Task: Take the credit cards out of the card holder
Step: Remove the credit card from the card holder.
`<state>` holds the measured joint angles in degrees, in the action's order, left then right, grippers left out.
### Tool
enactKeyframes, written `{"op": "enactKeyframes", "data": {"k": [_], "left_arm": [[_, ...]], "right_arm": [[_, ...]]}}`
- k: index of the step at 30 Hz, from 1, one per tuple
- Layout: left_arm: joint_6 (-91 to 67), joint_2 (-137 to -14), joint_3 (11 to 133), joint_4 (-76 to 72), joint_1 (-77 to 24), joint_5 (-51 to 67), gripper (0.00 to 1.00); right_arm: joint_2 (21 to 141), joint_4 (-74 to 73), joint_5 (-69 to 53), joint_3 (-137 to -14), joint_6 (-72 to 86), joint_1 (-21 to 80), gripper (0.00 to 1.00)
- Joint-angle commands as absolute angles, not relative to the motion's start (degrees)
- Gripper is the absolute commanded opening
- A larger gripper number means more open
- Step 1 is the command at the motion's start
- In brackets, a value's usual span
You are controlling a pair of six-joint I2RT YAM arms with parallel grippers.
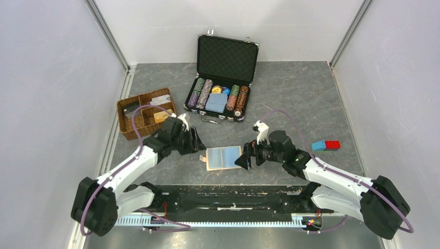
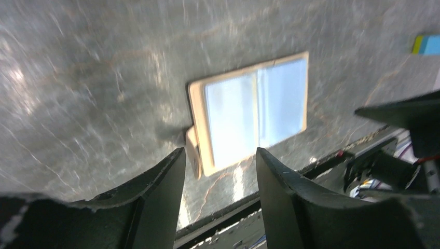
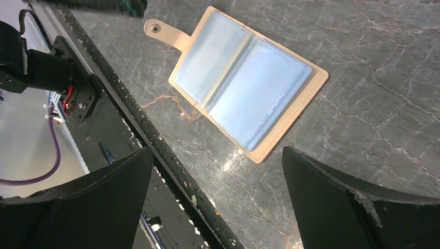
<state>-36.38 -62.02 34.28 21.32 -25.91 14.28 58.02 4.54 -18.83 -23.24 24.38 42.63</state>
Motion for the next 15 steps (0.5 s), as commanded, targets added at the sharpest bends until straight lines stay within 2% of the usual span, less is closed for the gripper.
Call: {"op": "enactKeyframes", "data": {"k": [1,15], "left_arm": [[-40.9,-58.3,27.3,14.6,-27.5,11.0,0.6],[-39.7,-60.2,23.1,7.5,-28.3,13.5,0.6]], "right_arm": [[56.6,4.4,-16.1,-22.6,24.2,42.9,0.98],[56.9,4.7,-14.1,-22.1,27.4,43.7,0.96]]}}
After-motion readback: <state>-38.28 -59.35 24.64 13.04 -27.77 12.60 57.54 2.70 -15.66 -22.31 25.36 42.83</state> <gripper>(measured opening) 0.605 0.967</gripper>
